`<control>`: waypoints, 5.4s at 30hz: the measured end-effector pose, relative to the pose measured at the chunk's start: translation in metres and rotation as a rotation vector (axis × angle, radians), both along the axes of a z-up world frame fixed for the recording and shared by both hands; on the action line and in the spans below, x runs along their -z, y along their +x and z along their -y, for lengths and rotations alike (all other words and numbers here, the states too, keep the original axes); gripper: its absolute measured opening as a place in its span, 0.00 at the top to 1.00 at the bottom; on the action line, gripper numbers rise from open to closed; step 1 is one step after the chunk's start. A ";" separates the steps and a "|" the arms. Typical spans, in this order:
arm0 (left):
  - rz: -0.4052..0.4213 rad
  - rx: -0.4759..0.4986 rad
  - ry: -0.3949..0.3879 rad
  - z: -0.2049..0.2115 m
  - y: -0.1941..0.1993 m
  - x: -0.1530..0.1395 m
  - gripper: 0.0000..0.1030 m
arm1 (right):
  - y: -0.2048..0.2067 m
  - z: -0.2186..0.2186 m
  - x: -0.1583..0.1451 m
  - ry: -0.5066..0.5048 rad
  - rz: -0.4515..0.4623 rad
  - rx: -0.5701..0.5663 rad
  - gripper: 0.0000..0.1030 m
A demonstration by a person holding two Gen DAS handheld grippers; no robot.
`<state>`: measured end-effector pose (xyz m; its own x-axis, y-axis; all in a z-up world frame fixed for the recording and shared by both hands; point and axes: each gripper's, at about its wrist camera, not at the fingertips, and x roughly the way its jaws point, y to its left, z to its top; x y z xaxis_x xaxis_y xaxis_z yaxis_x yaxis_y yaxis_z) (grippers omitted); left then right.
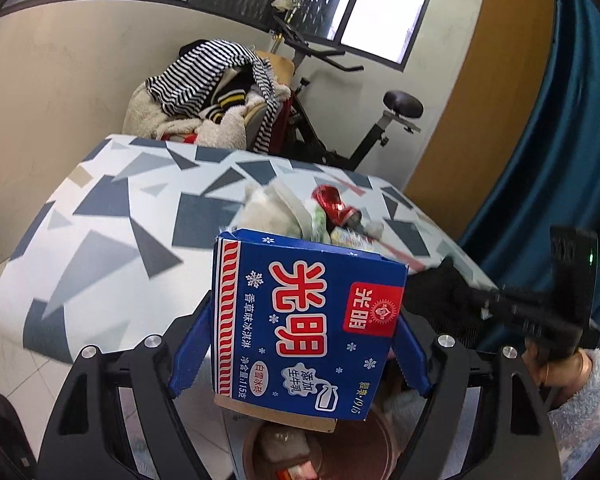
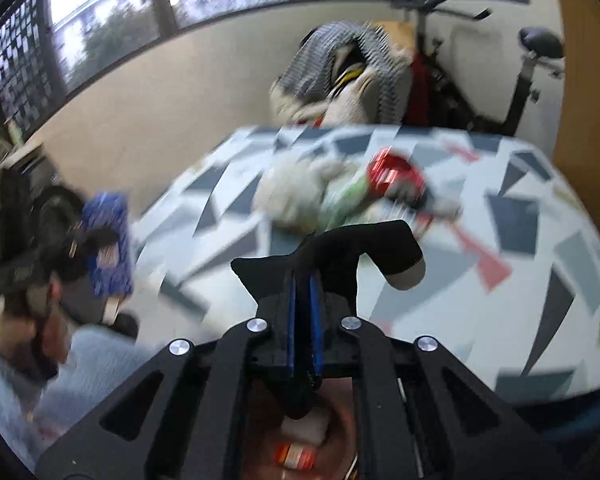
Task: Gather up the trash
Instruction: 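Grasp the black cloth and drop it in the bin with the right tool while the left lifts the carton, then lower the milk carton into the brown bin and open the left tool, then grasp the white tissue bundle on the board with the left tool, then lift the white tissue bundle with the left tool while the right grasps the green wrapper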
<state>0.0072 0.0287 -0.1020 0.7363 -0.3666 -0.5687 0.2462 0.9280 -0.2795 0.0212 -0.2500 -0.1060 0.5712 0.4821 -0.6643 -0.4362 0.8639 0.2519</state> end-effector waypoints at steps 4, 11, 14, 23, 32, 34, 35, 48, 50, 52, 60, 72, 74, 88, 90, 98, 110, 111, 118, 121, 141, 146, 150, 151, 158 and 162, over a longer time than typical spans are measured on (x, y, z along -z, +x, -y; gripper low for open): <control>-0.010 0.001 0.012 0.003 -0.014 0.005 0.25 | -0.026 -0.005 0.029 0.010 -0.099 -0.059 0.90; -0.010 0.005 0.012 0.010 -0.024 0.006 0.24 | -0.051 -0.028 0.076 -0.042 -0.250 -0.112 0.90; -0.003 0.015 0.014 0.013 -0.026 0.005 0.24 | -0.054 -0.036 0.090 -0.070 -0.281 -0.114 0.90; -0.004 0.012 0.004 0.013 -0.026 0.005 0.24 | -0.049 -0.046 0.103 -0.081 -0.307 -0.136 0.88; -0.005 0.013 0.010 0.012 -0.026 0.006 0.24 | -0.042 -0.048 0.100 -0.097 -0.289 -0.131 0.59; -0.007 0.014 0.013 0.010 -0.025 0.009 0.24 | -0.041 -0.045 0.095 -0.104 -0.269 -0.108 0.47; -0.008 0.015 0.015 0.011 -0.025 0.010 0.24 | -0.041 -0.043 0.093 -0.106 -0.257 -0.097 0.29; -0.054 0.060 0.019 0.021 -0.026 0.025 0.24 | -0.032 -0.012 0.043 -0.210 -0.030 0.077 0.06; -0.069 0.072 0.016 0.024 -0.025 0.028 0.24 | -0.030 -0.005 0.035 -0.212 -0.012 0.096 0.06; -0.074 0.082 0.018 0.027 -0.025 0.029 0.24 | -0.029 0.001 0.028 -0.209 0.008 0.118 0.06; -0.079 0.144 0.024 0.046 -0.025 0.030 0.24 | -0.026 0.014 0.015 -0.206 0.038 0.164 0.06; -0.046 0.138 0.087 0.051 -0.021 0.027 0.06 | -0.028 0.021 0.016 -0.225 0.031 0.205 0.06; -0.043 0.116 0.089 0.045 -0.020 0.026 0.06 | -0.028 0.021 0.016 -0.228 0.033 0.210 0.06; 0.049 0.005 0.111 0.008 0.002 0.005 0.06 | -0.011 0.033 0.011 -0.181 0.057 0.213 0.05; 0.049 -0.001 0.108 0.006 0.010 0.003 0.06 | -0.006 0.034 0.011 -0.186 0.056 0.206 0.05; -0.037 0.018 0.072 0.007 0.074 0.013 0.06 | 0.019 0.037 0.012 -0.227 0.035 0.219 0.05; -0.232 -0.079 -0.139 -0.001 0.206 0.064 0.28 | 0.057 0.046 0.033 -0.266 -0.004 0.279 0.06; -0.242 -0.091 -0.165 -0.004 0.213 0.070 0.28 | 0.062 0.049 0.035 -0.258 -0.011 0.282 0.06; -0.288 -0.009 -0.201 0.004 0.245 0.105 0.28 | 0.079 0.061 0.045 -0.216 -0.036 0.280 0.06; -0.272 0.028 -0.213 0.003 0.240 0.104 0.75 | 0.083 0.063 0.047 -0.212 -0.035 0.276 0.06; 0.020 0.241 -0.355 -0.032 0.146 -0.041 0.95 | 0.114 0.034 0.025 -0.171 0.016 0.226 0.06; -0.050 0.237 -0.358 -0.044 0.123 -0.020 0.95 | 0.110 0.030 0.028 -0.163 -0.006 0.219 0.06; -0.207 0.165 -0.327 -0.060 0.117 0.027 0.95 | 0.106 0.026 0.031 -0.166 -0.028 0.216 0.06; -0.223 0.149 -0.322 -0.063 0.116 0.034 0.95 | 0.105 0.025 0.032 -0.167 -0.030 0.215 0.06; -0.246 -0.025 -0.292 -0.083 0.120 0.062 0.22 | 0.099 0.025 0.038 -0.176 -0.043 0.209 0.06; -0.266 -0.031 -0.299 -0.075 0.129 0.071 0.18 | 0.097 0.025 0.037 -0.169 -0.040 0.211 0.06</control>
<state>0.1358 0.1039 -0.1731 0.5907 -0.5250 -0.6127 0.1023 0.8020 -0.5885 0.1181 -0.2745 -0.1429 0.6189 0.2354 -0.7494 -0.2347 0.9659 0.1096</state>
